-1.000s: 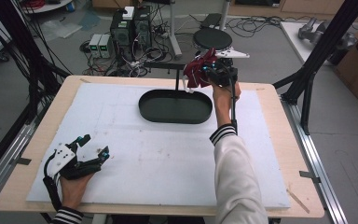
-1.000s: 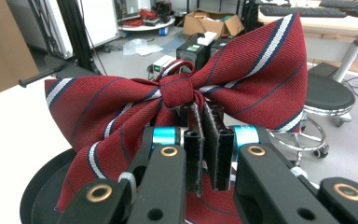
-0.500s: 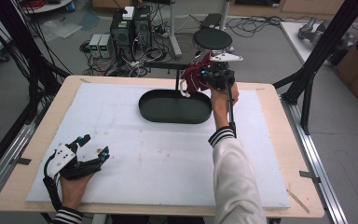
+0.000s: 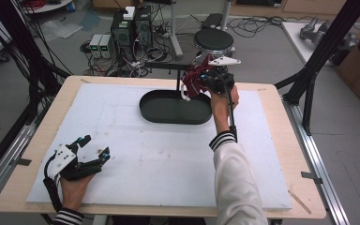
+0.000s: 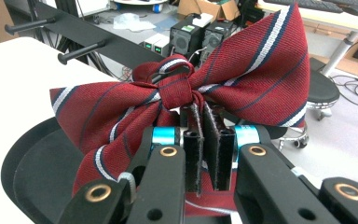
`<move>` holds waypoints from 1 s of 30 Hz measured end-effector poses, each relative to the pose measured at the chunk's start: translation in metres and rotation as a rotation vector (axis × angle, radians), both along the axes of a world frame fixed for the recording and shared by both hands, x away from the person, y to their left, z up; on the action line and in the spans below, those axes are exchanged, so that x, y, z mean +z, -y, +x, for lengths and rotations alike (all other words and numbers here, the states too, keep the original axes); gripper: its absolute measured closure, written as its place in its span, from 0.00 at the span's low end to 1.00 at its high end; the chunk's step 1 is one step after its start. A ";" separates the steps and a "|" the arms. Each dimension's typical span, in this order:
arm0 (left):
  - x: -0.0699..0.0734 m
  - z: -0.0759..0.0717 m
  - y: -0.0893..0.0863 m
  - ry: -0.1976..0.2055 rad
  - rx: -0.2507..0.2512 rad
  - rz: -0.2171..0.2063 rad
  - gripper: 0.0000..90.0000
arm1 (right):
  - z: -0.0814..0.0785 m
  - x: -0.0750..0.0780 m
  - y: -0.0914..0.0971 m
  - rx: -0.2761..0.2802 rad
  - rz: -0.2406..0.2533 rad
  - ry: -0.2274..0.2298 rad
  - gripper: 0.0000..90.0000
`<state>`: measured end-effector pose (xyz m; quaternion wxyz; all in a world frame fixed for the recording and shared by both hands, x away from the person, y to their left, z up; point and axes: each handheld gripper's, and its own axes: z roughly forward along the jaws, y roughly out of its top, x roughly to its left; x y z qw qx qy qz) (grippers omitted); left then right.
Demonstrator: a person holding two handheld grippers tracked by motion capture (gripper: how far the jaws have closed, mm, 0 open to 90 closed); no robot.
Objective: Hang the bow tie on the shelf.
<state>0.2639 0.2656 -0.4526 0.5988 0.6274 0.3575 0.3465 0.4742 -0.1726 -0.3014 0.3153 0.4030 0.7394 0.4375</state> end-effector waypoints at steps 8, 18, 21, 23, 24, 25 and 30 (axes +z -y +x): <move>0.000 0.000 0.000 -0.002 -0.001 -0.005 0.17 | 0.003 -0.006 -0.006 -0.004 -0.018 -0.030 0.96; 0.000 0.000 0.000 -0.005 -0.001 -0.003 0.18 | 0.004 -0.007 -0.010 -0.002 -0.035 -0.020 0.96; 0.000 0.000 0.000 -0.003 0.000 -0.003 0.17 | 0.004 -0.007 -0.012 0.000 -0.031 -0.019 0.96; 0.000 0.000 0.000 -0.002 0.000 -0.004 0.18 | 0.004 -0.007 -0.012 0.004 -0.033 -0.016 0.96; 0.000 0.000 0.000 -0.002 0.000 -0.004 0.18 | 0.004 -0.007 -0.012 0.004 -0.033 -0.016 0.96; 0.000 0.000 0.000 -0.003 0.000 -0.004 0.18 | 0.004 -0.007 -0.012 0.003 -0.032 -0.016 0.95; 0.000 0.000 0.000 -0.002 -0.001 -0.004 0.18 | 0.003 -0.006 -0.010 -0.001 -0.032 -0.016 0.95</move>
